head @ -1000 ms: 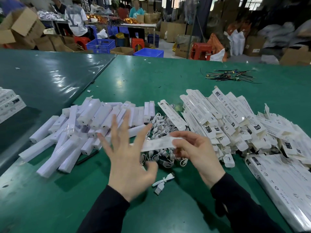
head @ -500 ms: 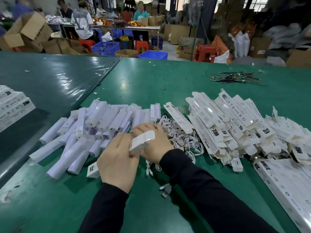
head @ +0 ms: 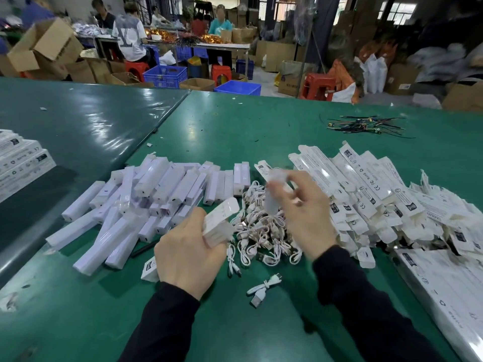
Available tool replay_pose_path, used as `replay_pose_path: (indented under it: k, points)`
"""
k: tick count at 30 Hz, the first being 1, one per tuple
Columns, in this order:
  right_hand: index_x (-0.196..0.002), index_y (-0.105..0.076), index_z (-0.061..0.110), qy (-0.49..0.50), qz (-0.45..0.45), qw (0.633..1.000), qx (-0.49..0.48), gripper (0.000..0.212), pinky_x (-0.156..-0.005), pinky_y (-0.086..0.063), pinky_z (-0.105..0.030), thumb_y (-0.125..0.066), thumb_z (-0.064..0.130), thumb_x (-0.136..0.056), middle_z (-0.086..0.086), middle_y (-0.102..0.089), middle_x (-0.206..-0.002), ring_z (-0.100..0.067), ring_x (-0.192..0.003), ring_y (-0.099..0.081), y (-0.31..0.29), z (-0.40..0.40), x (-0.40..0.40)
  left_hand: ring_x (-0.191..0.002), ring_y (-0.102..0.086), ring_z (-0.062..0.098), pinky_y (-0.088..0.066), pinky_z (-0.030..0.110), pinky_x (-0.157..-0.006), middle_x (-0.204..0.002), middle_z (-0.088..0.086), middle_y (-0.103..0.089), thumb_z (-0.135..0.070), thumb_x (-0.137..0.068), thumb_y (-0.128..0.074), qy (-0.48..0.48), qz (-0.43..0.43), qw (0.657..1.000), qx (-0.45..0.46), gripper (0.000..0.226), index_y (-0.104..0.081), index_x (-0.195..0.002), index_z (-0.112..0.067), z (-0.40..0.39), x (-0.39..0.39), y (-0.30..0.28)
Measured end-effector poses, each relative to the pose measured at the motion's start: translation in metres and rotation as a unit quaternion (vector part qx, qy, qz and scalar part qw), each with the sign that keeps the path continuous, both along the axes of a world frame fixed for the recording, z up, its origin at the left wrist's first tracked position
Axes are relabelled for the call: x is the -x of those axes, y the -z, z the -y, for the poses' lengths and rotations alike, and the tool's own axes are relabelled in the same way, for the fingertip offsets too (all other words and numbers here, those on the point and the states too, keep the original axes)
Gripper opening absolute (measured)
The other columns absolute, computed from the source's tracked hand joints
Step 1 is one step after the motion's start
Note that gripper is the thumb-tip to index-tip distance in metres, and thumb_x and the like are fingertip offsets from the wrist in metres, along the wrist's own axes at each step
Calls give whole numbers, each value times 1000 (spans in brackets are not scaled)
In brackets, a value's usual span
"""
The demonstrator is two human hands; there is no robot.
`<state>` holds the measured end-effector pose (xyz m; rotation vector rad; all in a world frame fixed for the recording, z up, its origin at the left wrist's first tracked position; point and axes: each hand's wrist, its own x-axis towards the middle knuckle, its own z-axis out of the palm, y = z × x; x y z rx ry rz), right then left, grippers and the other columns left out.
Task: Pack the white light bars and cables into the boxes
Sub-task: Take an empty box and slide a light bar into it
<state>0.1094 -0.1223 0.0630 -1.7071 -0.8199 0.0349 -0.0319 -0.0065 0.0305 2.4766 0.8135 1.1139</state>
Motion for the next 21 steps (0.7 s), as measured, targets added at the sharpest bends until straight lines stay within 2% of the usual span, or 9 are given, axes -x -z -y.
replay_pose_path:
  k: [1,3,6,9,13,17,21]
  points:
    - [-102,-65,38,-15,-124,990,-60,26,-61,-51,-19,-52,54,-85,14,-69,-100,2,-71,-60,-5,15,-2,-39,-29,18,-15,16,-43,-50,-11,-32,-24,-67,-61,17,-8,1000,-2,17,-48,-67,-14,4,-1,0]
    - [-111,-64,25,-50,-302,943,-131,35,-52,-50,-20,-52,45,-84,2,-74,-96,-6,-63,-59,-9,44,-3,-38,-34,20,-19,20,-40,-52,-10,-33,-30,-71,-61,58,-23,998,-19,21,-48,-69,-14,13,-2,-1]
    - [-112,-68,15,-63,-436,880,-179,38,-52,-54,-23,-56,36,-82,-9,-67,-91,-12,-60,-61,-3,72,5,-37,-41,22,-19,22,-38,-51,-8,-38,-35,-69,-49,113,-55,991,-46,21,-50,-74,-15,26,-4,-1]
    - [-108,-74,15,-88,-467,862,-178,32,-52,-54,-19,-62,29,-81,-9,-71,-82,-13,-58,-64,3,79,14,-38,-44,25,-29,23,-36,-50,-4,-50,-32,-66,-50,134,-88,985,-62,22,-53,-78,-14,31,-5,0]
    - [-109,-67,5,-64,-441,880,-165,45,-45,-51,-14,-70,26,-69,-8,-72,-72,-10,-49,-64,8,74,16,-41,-46,24,-31,25,-36,-57,-4,-56,-24,-64,-57,143,-84,984,-66,20,-57,-81,-13,32,-6,1]
    - [-102,-64,2,-16,-407,902,-145,44,-41,-47,-15,-73,28,-68,-6,-68,-65,-9,-44,-59,16,74,12,-43,-50,23,-32,25,-36,-62,-4,-61,-31,-69,-45,160,-84,980,-81,27,-59,-83,-13,33,-8,1]
    - [-98,-63,2,-11,-414,897,-150,44,-40,-45,-15,-76,29,-66,-5,-66,-61,-9,-43,-58,20,73,11,-44,-49,24,-31,25,-37,-61,-4,-59,-30,-69,-44,174,-82,977,-92,27,-60,-82,-12,35,-10,3]
